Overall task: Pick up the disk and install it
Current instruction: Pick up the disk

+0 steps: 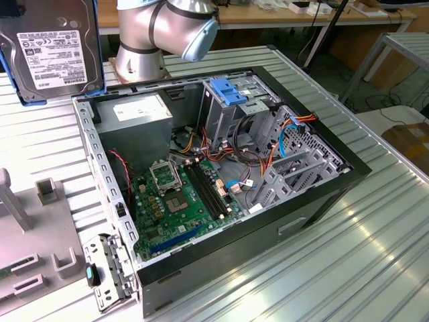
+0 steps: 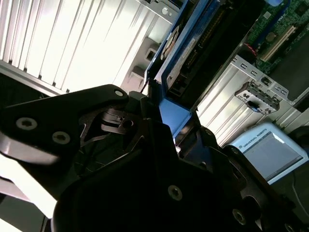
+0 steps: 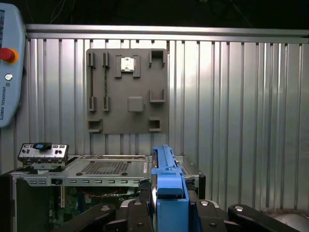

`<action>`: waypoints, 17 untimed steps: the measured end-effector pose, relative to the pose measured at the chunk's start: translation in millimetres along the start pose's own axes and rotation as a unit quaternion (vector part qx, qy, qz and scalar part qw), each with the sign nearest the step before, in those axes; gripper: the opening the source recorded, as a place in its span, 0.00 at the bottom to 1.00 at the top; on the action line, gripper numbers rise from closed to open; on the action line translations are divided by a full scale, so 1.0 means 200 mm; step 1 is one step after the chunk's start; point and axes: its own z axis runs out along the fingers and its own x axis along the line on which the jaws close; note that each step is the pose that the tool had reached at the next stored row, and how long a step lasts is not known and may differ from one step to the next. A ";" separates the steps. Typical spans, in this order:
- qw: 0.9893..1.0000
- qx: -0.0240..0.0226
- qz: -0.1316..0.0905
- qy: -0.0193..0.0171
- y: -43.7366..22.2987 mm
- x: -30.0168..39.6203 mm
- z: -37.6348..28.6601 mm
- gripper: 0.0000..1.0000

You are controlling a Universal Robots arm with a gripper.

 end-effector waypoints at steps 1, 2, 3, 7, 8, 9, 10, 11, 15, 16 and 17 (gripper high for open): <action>1.000 0.000 0.000 0.000 -0.007 0.000 0.000 0.37; 1.000 0.000 0.000 0.000 -0.029 0.000 0.001 0.37; 1.000 0.000 0.000 0.000 -0.045 0.000 0.001 0.37; 1.000 0.001 0.000 0.000 -0.100 0.000 0.002 0.37; 1.000 0.001 0.000 0.000 -0.111 0.000 0.002 0.37; 1.000 0.001 0.000 0.000 -0.121 0.000 0.002 0.37; 1.000 0.001 0.000 0.000 -0.135 0.000 0.002 0.37; 1.000 0.001 0.000 0.000 -0.142 0.000 0.002 0.37; 1.000 0.001 0.000 0.000 -0.189 0.001 0.003 0.37; 1.000 0.001 0.000 0.000 -0.195 0.001 0.003 0.37; 1.000 0.001 0.000 0.000 -0.213 0.001 0.003 0.37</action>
